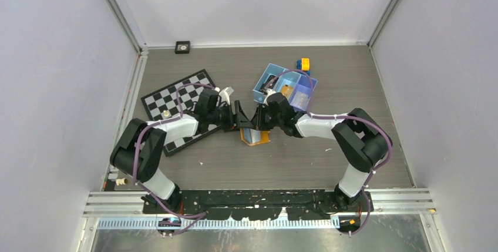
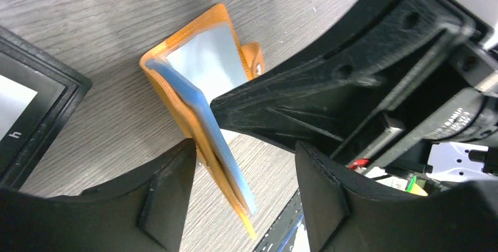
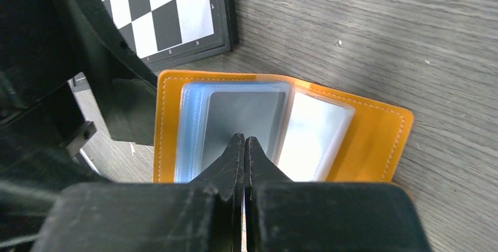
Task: Take the credit cards out of the card holder
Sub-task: Remove the credit card from the card holder.
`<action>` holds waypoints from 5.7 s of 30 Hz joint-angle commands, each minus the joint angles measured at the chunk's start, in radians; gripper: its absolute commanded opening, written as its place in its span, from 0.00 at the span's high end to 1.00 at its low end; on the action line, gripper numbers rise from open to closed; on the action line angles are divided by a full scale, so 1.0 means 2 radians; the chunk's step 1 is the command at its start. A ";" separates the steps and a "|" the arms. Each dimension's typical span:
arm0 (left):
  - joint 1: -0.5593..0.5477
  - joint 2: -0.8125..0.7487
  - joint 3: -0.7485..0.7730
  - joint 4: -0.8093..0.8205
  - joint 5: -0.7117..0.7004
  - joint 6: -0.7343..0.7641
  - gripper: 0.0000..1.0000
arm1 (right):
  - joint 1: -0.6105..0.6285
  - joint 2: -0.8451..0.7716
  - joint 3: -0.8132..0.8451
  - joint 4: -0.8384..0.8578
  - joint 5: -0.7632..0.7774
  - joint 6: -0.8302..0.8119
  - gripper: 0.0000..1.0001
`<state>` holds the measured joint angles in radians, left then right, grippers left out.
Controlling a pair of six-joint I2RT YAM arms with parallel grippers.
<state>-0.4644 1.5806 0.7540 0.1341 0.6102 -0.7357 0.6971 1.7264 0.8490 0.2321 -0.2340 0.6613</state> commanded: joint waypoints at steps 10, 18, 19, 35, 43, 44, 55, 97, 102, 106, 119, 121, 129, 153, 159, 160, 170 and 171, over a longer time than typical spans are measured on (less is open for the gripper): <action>0.020 0.012 0.002 0.032 0.041 -0.027 0.47 | 0.004 0.008 0.034 -0.028 0.029 0.002 1.00; 0.022 0.022 0.005 0.037 0.048 -0.031 0.72 | 0.003 0.004 0.037 -0.055 0.049 0.001 0.99; 0.023 0.022 0.004 0.038 0.049 -0.032 0.72 | 0.003 0.003 0.038 -0.061 0.052 0.000 0.99; 0.024 0.022 0.002 0.052 0.055 -0.032 0.79 | 0.001 0.016 0.051 -0.083 0.030 0.008 0.99; 0.024 0.050 0.011 0.039 0.049 -0.032 0.67 | 0.001 0.017 0.051 -0.082 0.023 0.011 1.00; 0.024 0.051 0.012 0.038 0.048 -0.032 0.72 | 0.001 0.018 0.052 -0.084 0.023 0.011 1.00; 0.024 0.025 0.000 0.076 0.069 -0.041 0.89 | 0.001 0.041 0.073 -0.113 0.026 0.011 0.99; 0.026 0.028 0.016 0.001 0.022 -0.013 1.00 | -0.072 -0.044 -0.050 0.081 -0.102 0.125 0.63; 0.026 0.031 0.017 -0.004 0.020 -0.013 1.00 | -0.073 -0.025 -0.049 0.099 -0.115 0.143 0.54; 0.029 0.039 0.018 -0.001 0.027 -0.019 1.00 | -0.076 -0.038 -0.058 0.099 -0.109 0.142 0.49; 0.042 0.021 0.009 -0.014 -0.002 -0.016 1.00 | -0.072 -0.042 -0.018 -0.034 -0.055 0.089 0.74; 0.045 0.019 0.007 -0.017 -0.010 -0.013 1.00 | -0.071 -0.037 -0.010 -0.046 -0.054 0.085 0.82; 0.045 0.042 0.013 -0.020 -0.012 -0.013 1.00 | -0.052 -0.006 0.015 -0.066 -0.058 0.072 0.84; 0.037 0.038 0.021 -0.055 -0.053 0.007 1.00 | -0.011 0.001 0.051 -0.133 0.016 0.034 0.86; 0.037 0.042 0.024 -0.058 -0.052 0.007 1.00 | -0.014 -0.011 0.050 -0.137 0.011 0.034 0.57; 0.037 0.041 0.024 -0.059 -0.053 0.007 1.00 | -0.015 -0.016 0.049 -0.141 0.016 0.033 0.55; 0.038 0.040 0.026 -0.064 -0.056 0.009 1.00 | -0.050 -0.059 0.013 -0.119 -0.005 0.052 0.72; 0.038 0.040 0.026 -0.064 -0.056 0.009 1.00 | -0.050 -0.062 0.012 -0.119 -0.004 0.051 0.74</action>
<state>-0.3859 1.6623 0.7815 0.0311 0.5194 -0.7456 0.6128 1.6611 0.8871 -0.0532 -0.2253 0.7471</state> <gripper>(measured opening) 0.039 0.292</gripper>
